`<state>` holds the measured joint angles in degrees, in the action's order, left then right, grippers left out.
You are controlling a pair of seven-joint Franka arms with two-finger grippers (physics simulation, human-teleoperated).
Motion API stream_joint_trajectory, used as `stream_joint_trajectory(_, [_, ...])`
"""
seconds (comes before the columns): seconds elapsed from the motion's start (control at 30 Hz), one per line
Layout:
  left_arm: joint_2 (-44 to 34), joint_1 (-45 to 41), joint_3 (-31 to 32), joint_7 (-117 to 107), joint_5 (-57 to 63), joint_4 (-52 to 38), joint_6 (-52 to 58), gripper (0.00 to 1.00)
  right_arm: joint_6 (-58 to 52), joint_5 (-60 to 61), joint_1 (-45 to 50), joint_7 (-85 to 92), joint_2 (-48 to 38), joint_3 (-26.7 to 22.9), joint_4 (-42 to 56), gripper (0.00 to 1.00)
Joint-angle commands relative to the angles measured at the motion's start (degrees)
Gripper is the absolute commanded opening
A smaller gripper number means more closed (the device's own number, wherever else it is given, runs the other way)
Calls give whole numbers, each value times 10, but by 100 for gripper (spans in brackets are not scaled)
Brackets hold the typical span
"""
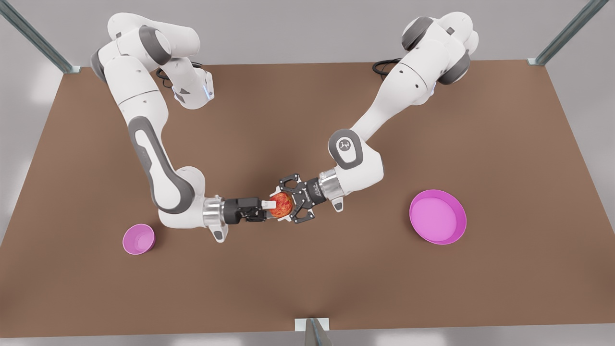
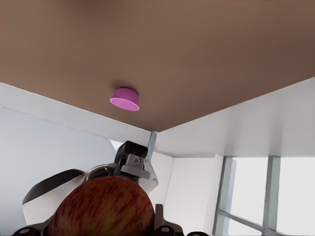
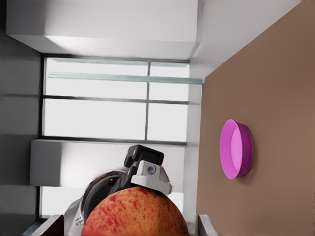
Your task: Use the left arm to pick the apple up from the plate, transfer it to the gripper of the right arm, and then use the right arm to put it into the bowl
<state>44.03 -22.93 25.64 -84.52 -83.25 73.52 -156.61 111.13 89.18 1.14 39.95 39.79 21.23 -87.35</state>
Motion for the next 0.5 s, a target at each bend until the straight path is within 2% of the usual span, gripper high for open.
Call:
stream_joint_trajectory(0.0, [-1,0,0,-68,0,0,-5,69,7,4,2,134,4,0,-1,100])
stream_joint_trajectory(0.37, [-1,1,0,-69,0,0,-4,71,18,21,5,116,1,23,-10,100])
stream_joint_trajectory(0.4, [-1,2,0,-69,0,0,-4,71,22,23,6,116,0,23,-10,84])
stream_joint_trajectory(0.43, [-1,2,0,-69,0,1,-4,71,22,24,6,116,0,23,-10,63])
stream_joint_trajectory(0.47, [-2,2,0,-69,0,1,-4,71,22,24,6,116,0,23,-10,54])
